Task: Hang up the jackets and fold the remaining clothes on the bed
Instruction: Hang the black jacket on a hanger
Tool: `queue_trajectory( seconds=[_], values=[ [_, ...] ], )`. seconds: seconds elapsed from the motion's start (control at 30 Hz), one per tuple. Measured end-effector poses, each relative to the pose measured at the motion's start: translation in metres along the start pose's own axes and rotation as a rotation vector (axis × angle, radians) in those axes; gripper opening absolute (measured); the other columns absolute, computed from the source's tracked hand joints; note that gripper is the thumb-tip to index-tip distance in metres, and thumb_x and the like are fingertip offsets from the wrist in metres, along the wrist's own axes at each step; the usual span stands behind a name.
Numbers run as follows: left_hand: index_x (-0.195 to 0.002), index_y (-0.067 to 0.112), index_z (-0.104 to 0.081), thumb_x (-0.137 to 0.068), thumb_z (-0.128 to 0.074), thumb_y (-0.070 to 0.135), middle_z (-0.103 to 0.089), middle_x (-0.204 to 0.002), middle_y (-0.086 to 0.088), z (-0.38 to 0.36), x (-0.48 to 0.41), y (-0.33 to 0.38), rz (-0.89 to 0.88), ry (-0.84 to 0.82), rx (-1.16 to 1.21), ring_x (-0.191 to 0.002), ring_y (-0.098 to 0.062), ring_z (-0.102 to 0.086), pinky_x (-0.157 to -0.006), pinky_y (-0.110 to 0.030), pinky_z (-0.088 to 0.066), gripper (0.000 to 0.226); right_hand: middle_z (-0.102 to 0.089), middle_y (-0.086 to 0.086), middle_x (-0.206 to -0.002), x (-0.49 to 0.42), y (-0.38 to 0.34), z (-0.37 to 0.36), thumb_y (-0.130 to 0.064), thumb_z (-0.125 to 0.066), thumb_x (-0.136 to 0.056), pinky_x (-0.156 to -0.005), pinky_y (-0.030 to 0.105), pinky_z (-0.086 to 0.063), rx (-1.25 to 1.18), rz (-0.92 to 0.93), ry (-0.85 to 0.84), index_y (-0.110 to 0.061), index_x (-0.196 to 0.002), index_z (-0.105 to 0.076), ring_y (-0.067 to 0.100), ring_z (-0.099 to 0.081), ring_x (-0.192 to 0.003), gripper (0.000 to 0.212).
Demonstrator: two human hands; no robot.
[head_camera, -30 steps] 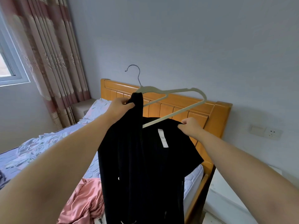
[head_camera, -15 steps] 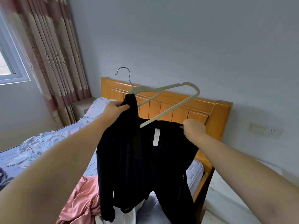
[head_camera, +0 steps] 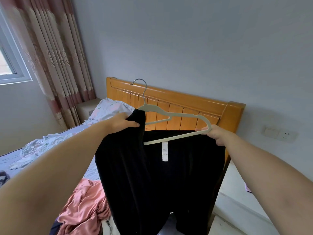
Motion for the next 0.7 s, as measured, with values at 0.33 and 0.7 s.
queue_trajectory(
  seconds=[0.33,0.7],
  values=[
    [-0.105,0.011,-0.059,-0.088,-0.059,0.046,-0.061,-0.093,-0.001,-0.015,0.0,-0.004,-0.022,-0.053,-0.337,-0.084,-0.013,-0.058,-0.079,-0.028,-0.047,0.039,-0.054,0.016,-0.134,0.022,-0.015,-0.01,-0.038,-0.054,-0.095,-0.108,0.046,-0.038,0.375,0.044,0.06,-0.001,-0.127,-0.058,0.033,-0.049,-0.126,0.049],
    [-0.094,-0.001,-0.064,-0.091,-0.057,0.04,-0.056,-0.071,-0.007,-0.023,-0.001,0.015,-0.129,0.09,-0.407,-0.066,-0.018,-0.055,-0.062,-0.024,-0.041,0.042,-0.041,0.016,-0.146,0.02,-0.061,-0.026,-0.026,-0.052,-0.099,-0.106,0.036,-0.032,0.021,0.113,0.287,0.003,-0.137,-0.044,0.033,-0.038,-0.134,0.048]
  ],
)
Point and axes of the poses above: each hand's wrist, its own x-axis away from the middle knuckle, its own z-axis out of the back of the hand, y = z × x, the point moved 3 cm from there along -x, towards the middle knuckle
